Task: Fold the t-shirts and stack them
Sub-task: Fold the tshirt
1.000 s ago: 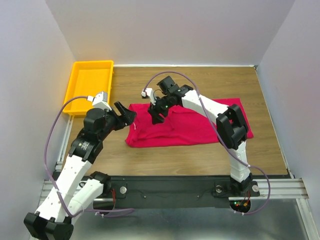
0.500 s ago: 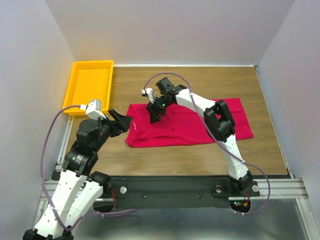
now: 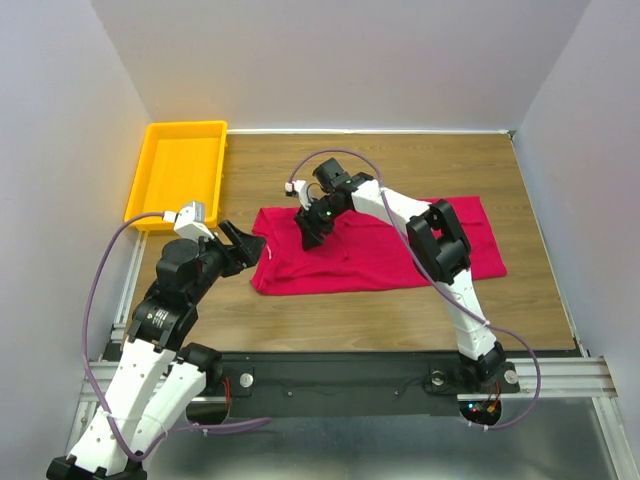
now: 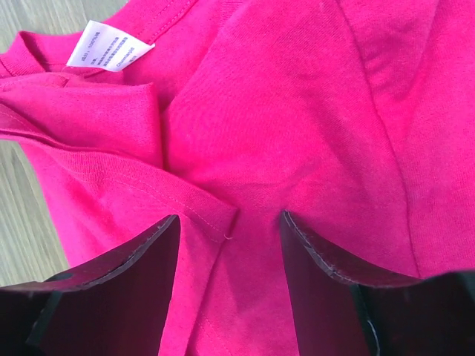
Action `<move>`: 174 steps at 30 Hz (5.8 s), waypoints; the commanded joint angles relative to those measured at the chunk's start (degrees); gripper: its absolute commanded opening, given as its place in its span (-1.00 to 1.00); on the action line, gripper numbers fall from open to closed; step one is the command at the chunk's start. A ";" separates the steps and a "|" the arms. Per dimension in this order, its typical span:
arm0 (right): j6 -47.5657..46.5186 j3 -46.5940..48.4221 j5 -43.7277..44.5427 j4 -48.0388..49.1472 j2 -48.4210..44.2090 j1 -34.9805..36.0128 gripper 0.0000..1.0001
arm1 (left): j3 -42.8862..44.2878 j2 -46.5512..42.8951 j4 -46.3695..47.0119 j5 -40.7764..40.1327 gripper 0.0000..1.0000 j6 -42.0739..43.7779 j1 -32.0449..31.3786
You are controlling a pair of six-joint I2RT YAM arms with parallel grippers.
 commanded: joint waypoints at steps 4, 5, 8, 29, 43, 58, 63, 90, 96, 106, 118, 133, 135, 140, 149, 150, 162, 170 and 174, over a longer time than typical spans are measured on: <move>0.89 -1.69 -2.16 0.51 -2.86 1.11 0.18 | -1.15 -0.81 1.78 0.01 0.67 -0.15 0.22; 0.98 -1.78 -2.25 0.43 -2.95 1.28 0.18 | -1.15 -0.90 1.78 -0.07 0.67 -0.07 0.13; 0.72 -1.87 -2.25 0.51 -3.56 1.37 0.13 | -1.23 -1.07 1.52 -0.16 0.67 -0.15 0.13; 3.09 -2.04 -1.37 0.51 -6.82 1.72 0.10 | -1.58 -0.98 1.34 -0.34 0.67 -0.07 0.13; 3.70 -1.87 -0.32 0.34 -3.22 3.13 0.09 | -2.02 -1.95 1.34 -0.25 0.67 -0.77 0.13; 3.09 -1.87 3.46 0.51 -2.34 3.13 0.09 | -2.37 -2.39 1.52 -0.16 0.67 -0.95 0.13; 3.09 -2.48 2.94 0.51 -1.98 3.57 0.06 | -2.46 -2.48 1.52 -0.07 0.67 -0.95 0.13; 10.91 -7.75 16.55 4.99 -16.30 1.90 -0.99 | -5.45 -0.37 3.71 0.63 0.65 -5.42 0.13; 15.21 -12.50 22.88 8.07 -18.68 1.28 -0.99 | -6.59 0.60 5.56 1.42 0.65 -5.96 0.13; 20.22 -17.42 31.41 12.64 -21.06 0.76 -0.99 | -9.49 2.97 8.02 2.65 0.64 -6.13 0.13; 23.13 -20.15 34.57 15.19 -22.72 0.32 -0.99 | -12.31 6.05 9.69 2.48 0.57 -7.97 0.22; 25.59 -27.09 39.76 18.88 -26.77 -0.12 -0.99 | -15.38 10.26 12.94 3.44 0.50 -9.47 0.13; 26.11 -27.44 40.98 19.15 -26.94 -0.12 -0.99 | -16.00 11.14 13.73 3.79 0.50 -9.65 0.13; 27.43 -28.67 44.42 19.23 -27.56 -0.21 -0.99 | -16.70 12.02 14.88 3.97 0.49 -10.00 0.22; 29.98 -32.02 48.02 19.85 -29.32 -0.21 -0.99 | -17.05 14.66 16.37 3.79 0.47 -9.91 0.13; 30.07 -32.19 48.02 19.85 -29.58 -0.21 -0.99 | -17.14 14.83 16.46 3.71 0.47 -9.91 0.13; 29.19 -35.62 43.20 23.09 -33.01 -0.21 -0.97 | -17.49 14.31 16.46 3.18 0.47 -9.73 0.13; 27.61 -35.97 44.24 23.81 -33.02 -0.21 -0.95 | -16.01 14.83 17.68 3.53 0.47 -6.94 0.13; 27.43 -37.55 45.39 23.46 -31.26 -0.21 -0.85 | -11.79 18.08 22.07 4.31 0.48 -1.59 0.22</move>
